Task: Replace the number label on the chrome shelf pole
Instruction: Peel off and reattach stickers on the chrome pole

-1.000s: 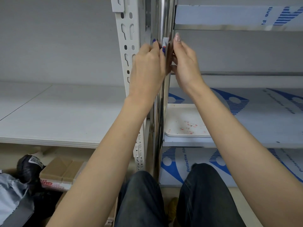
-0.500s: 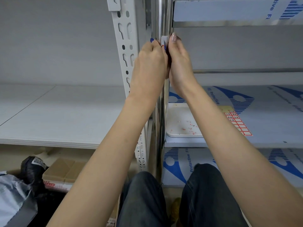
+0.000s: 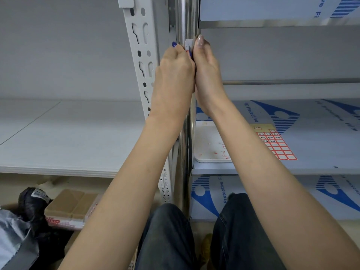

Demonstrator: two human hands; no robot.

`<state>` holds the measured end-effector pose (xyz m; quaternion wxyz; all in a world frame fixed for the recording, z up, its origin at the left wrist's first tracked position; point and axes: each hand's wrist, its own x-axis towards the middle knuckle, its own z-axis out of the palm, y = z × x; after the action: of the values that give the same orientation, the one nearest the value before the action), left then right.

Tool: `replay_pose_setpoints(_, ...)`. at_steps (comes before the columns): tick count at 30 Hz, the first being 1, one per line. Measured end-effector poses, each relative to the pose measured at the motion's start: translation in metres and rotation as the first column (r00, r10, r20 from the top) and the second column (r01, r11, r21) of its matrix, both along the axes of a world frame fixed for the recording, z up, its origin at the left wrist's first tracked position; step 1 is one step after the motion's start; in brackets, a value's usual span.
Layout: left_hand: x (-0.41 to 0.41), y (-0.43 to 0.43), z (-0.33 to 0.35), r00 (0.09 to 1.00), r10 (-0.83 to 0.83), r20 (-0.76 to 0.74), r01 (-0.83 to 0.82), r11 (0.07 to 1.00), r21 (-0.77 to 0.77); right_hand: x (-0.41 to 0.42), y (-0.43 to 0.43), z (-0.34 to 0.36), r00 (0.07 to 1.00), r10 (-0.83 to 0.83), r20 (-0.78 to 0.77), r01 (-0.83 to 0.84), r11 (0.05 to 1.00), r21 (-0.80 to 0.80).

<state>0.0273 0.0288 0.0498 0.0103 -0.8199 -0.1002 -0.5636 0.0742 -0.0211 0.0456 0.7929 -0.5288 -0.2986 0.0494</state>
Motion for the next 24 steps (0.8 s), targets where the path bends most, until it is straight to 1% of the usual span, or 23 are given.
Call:
replay_pose_setpoints(6,-0.001,-0.001,-0.002,0.996,-0.088,0.023,0.089,0.996,-0.029,0.0,0.0,0.001,0.999,-0.034,-0.001,0.034,0.999,-0.012)
replay_pose_setpoints(9,0.0,0.0,-0.003,0.996,-0.085,0.031,0.086,0.996,-0.038,-0.003,-0.001,0.003,1.0,-0.028,-0.006,0.028,1.0,-0.015)
replay_pose_setpoints(12,0.003,0.001,-0.005,0.991,-0.103,0.09,0.106,0.994,-0.025,-0.003,-0.002,0.003,1.0,-0.024,-0.004,0.024,1.0,0.001)
replay_pose_setpoints(15,0.005,0.005,-0.005,0.979,-0.123,0.163,0.138,0.987,-0.083,-0.003,-0.003,0.002,0.999,-0.04,0.0,0.04,0.999,-0.023)
replay_pose_setpoints(17,0.005,0.008,-0.005,0.963,-0.181,0.201,0.206,0.972,-0.114,-0.002,-0.003,0.002,0.999,-0.038,0.002,0.038,0.999,-0.025)
replay_pose_setpoints(19,0.006,0.009,-0.007,0.943,-0.243,0.226,0.273,0.955,-0.113,-0.002,-0.002,0.001,0.999,-0.035,0.006,0.035,0.999,-0.016)
replay_pose_setpoints(21,0.003,0.009,-0.01,0.942,-0.271,0.2,0.295,0.949,-0.106,-0.001,-0.001,0.001,0.999,-0.035,0.011,0.035,0.999,-0.02)
replay_pose_setpoints(24,0.0,0.009,-0.012,0.954,-0.263,0.145,0.277,0.957,-0.09,0.0,-0.003,0.001,0.999,-0.039,0.023,0.04,0.998,-0.049)
